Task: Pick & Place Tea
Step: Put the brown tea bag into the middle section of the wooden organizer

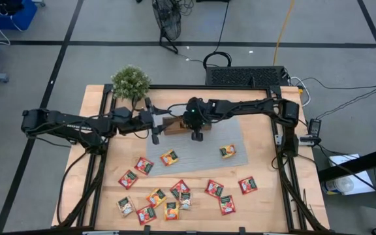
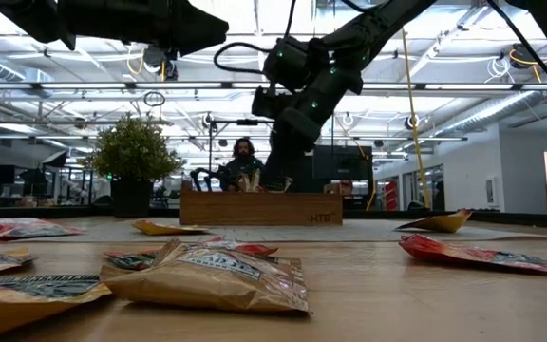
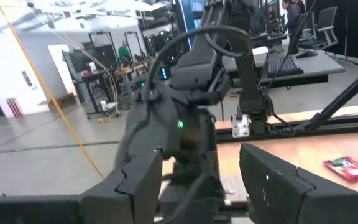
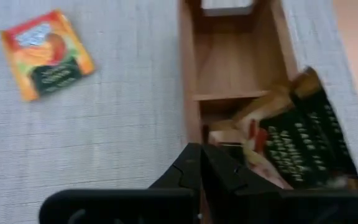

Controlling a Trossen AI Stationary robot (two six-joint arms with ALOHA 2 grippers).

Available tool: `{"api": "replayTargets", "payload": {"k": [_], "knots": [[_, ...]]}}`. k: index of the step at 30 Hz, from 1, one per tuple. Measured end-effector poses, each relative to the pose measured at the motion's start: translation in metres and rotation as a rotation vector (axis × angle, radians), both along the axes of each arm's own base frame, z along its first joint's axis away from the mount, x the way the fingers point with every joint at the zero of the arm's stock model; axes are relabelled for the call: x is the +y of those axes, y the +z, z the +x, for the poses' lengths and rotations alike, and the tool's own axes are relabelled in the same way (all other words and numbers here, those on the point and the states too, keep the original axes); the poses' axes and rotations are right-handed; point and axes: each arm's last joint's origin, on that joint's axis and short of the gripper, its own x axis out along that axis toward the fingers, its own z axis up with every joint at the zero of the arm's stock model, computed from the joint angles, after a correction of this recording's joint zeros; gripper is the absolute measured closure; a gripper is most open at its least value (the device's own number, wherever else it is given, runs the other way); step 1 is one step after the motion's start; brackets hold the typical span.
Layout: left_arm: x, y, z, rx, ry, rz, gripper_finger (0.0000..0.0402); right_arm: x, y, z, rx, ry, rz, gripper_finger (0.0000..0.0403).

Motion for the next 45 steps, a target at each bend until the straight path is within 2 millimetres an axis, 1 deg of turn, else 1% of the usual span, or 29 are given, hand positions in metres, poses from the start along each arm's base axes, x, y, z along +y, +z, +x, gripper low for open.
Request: {"api": "replayTargets", "payload": {"k": [4, 9, 13, 15, 20, 28, 33, 38, 42, 45], "knots": [[0.0, -0.001, 0.0, 0.013, 0.0, 0.0, 0.0189, -0.008, -0.001, -0.003, 0.01, -0.023, 0.004, 0.0403], [0.0, -0.001, 0.0, 0.013, 0.0, -0.004, 0.0194, -0.01, -0.002, -0.003, 0.007, -0.023, -0.009, 0.0403], [0.0, -0.001, 0.0, 0.013, 0.0, -0.001, 0.0192, -0.012, -0.002, -0.003, 0.02, -0.066, -0.098, 0.0403], [0.0, -0.001, 0.0, 0.013, 0.0, -0.003, 0.019, -0.011, -0.001, -0.002, 0.013, -0.08, -0.127, 0.0403], [0.0, -0.001, 0.0, 0.013, 0.0, -0.004, 0.0189, -0.001, 0.001, 0.004, -0.018, -0.036, -0.176, 0.0403], [0.0, -0.001, 0.0, 0.013, 0.0, -0.004, 0.0193, 0.009, 0.0, 0.006, -0.006, 0.011, -0.187, 0.0403], [0.0, -0.001, 0.0, 0.014, 0.0, -0.004, 0.0188, 0.005, -0.005, 0.001, 0.032, -0.008, -0.168, 0.0403], [0.0, -0.001, 0.0, 0.014, 0.0, -0.004, 0.0194, 0.006, -0.013, -0.003, 0.045, 0.0, -0.17, 0.0403], [0.0, -0.001, 0.0, 0.014, 0.0, -0.004, 0.0199, 0.0, -0.027, -0.004, 0.064, -0.009, -0.163, 0.0403], [0.0, -0.001, 0.0, 0.014, 0.0, -0.004, 0.0197, 0.0, -0.027, -0.004, 0.072, -0.007, -0.164, 0.0403]]}}
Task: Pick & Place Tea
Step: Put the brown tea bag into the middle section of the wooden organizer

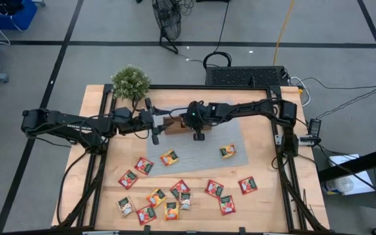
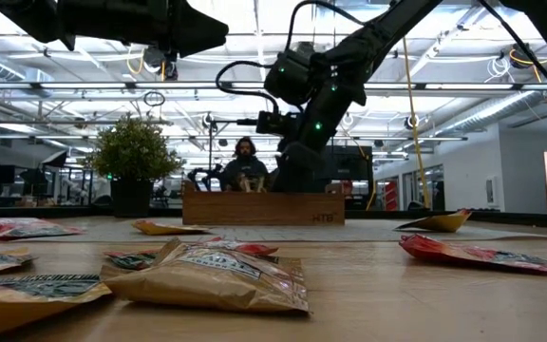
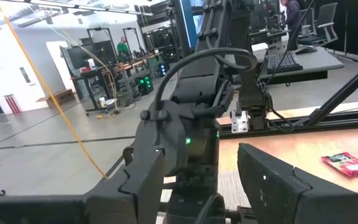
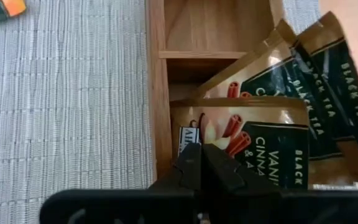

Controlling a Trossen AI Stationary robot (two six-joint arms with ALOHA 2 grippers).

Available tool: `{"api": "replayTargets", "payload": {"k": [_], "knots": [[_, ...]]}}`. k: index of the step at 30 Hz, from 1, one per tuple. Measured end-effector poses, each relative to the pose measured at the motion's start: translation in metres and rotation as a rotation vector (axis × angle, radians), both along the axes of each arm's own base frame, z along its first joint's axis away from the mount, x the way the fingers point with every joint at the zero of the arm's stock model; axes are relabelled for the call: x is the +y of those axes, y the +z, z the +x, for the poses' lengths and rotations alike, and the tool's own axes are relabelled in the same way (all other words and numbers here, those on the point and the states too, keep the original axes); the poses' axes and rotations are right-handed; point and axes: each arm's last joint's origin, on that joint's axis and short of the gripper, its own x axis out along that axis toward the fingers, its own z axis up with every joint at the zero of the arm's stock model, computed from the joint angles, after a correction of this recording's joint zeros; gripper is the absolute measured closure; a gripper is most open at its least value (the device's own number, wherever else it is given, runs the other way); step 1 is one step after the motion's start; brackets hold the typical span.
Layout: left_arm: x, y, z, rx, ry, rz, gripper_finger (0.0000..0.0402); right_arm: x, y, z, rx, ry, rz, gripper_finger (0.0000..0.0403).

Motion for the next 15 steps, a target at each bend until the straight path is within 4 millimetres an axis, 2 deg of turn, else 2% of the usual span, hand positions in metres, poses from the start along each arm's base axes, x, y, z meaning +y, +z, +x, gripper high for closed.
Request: {"api": "replayTargets", "payload": {"k": [6, 15], "knots": [[0.0, 0.0, 0.0, 0.0, 0.0, 0.0, 0.0194, 0.002, 0.0002, 0.0013, -0.003, 0.013, -0.022, 0.0403], [0.0, 0.0, 0.0, 0.0, 0.0, 0.0, 0.0206, 0.0034, 0.0032, 0.0062, -0.029, -0.036, -0.144, 0.0403]]}}
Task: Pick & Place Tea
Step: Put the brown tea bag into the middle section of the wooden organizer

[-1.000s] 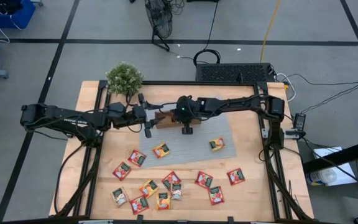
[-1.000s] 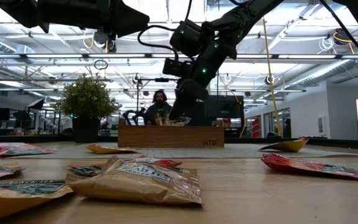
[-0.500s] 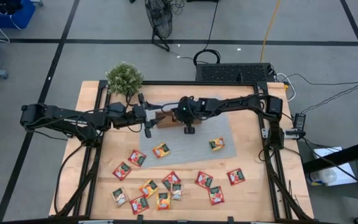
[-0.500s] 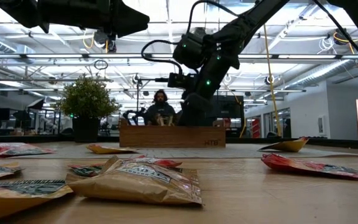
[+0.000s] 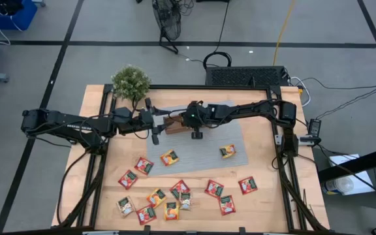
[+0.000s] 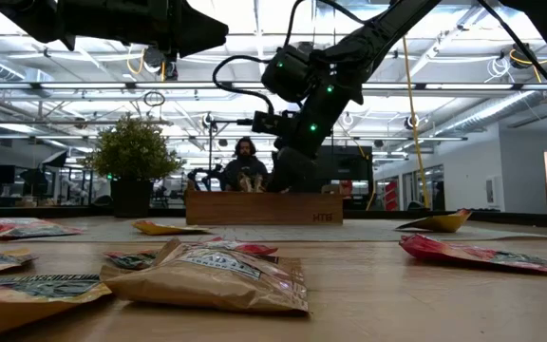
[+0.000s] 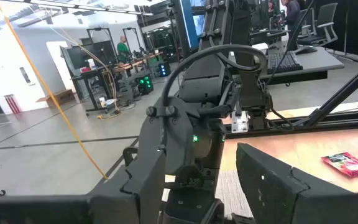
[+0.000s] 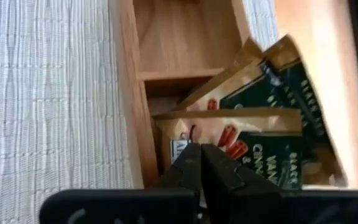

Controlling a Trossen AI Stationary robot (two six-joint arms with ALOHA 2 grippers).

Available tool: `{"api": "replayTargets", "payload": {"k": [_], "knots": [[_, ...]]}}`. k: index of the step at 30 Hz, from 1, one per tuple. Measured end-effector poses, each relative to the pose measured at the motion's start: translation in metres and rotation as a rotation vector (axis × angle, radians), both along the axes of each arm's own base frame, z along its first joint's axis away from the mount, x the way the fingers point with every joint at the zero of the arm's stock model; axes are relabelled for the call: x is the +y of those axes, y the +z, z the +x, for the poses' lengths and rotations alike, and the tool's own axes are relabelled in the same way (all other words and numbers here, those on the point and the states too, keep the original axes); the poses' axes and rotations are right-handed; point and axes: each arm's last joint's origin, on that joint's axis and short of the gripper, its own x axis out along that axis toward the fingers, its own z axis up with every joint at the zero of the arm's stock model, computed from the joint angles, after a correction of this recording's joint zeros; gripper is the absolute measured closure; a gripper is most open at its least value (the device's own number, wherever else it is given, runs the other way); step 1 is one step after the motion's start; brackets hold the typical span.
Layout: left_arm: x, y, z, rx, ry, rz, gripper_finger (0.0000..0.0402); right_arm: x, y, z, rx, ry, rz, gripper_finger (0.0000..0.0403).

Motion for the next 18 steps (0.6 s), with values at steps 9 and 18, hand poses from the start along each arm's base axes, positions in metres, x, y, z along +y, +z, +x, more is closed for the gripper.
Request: {"api": "replayTargets", "payload": {"k": [9, 18], "knots": [[0.0, 0.0, 0.0, 0.0, 0.0, 0.0, 0.0193, 0.007, 0.004, 0.007, -0.062, 0.031, -0.018, 0.0403], [0.0, 0.0, 0.0, 0.002, 0.001, 0.023, 0.0208, 0.025, 0.018, 0.007, -0.089, 0.08, -0.029, 0.0403]]}}
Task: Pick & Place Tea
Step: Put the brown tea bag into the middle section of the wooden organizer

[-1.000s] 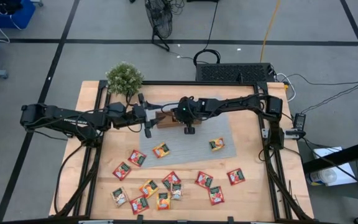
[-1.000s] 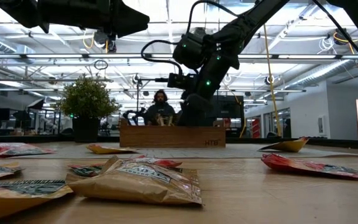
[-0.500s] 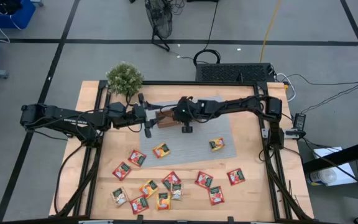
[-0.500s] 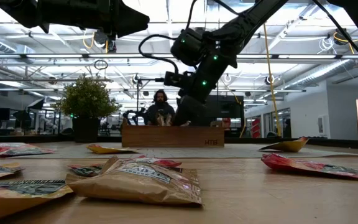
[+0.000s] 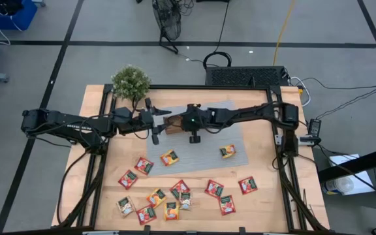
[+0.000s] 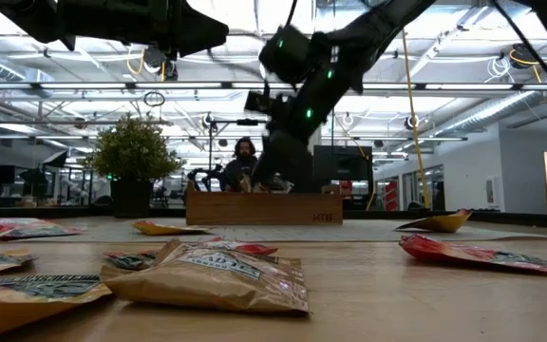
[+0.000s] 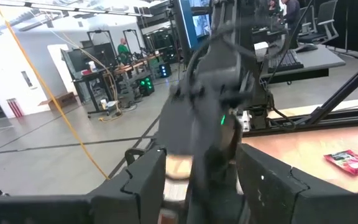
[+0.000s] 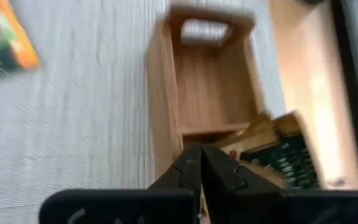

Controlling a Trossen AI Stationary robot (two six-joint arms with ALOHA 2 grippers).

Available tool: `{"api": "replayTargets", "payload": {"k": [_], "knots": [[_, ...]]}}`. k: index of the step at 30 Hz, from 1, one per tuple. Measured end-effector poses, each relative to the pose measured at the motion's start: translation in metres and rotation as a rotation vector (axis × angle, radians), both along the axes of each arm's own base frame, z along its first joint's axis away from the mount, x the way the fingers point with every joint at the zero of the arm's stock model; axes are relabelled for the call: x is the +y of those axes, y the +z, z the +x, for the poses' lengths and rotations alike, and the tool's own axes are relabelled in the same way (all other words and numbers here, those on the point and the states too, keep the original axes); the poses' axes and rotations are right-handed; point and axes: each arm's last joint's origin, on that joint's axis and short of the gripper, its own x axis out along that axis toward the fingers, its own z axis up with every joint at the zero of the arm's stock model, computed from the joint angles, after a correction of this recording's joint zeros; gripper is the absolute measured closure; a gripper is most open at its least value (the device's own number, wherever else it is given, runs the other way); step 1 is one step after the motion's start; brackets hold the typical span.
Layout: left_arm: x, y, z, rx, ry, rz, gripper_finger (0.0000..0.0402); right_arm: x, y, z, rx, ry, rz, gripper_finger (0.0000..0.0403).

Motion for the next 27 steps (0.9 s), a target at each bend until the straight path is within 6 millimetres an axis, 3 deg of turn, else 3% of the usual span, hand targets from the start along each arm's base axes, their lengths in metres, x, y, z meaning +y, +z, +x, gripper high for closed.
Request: {"api": "replayTargets", "payload": {"k": [6, 11, 16, 20, 27], "knots": [[0.0, 0.0, 0.0, -0.009, -0.002, -0.023, 0.0207, 0.027, 0.047, -0.014, -0.088, 0.043, 0.009, 0.0403], [0.0, 0.0, 0.0, -0.012, -0.002, -0.047, 0.0198, 0.055, 0.077, -0.052, -0.189, 0.151, 0.088, 0.0403], [0.0, 0.0, 0.0, -0.01, -0.002, -0.047, 0.0202, 0.078, 0.073, -0.104, -0.291, 0.273, 0.281, 0.0403], [0.0, 0.0, 0.0, -0.01, -0.002, -0.044, 0.021, 0.089, 0.056, -0.136, -0.391, 0.268, 0.381, 0.0393], [0.0, 0.0, 0.0, -0.01, -0.002, -0.045, 0.0213, 0.112, 0.023, -0.161, -0.325, 0.286, 0.478, 0.0302]]}}
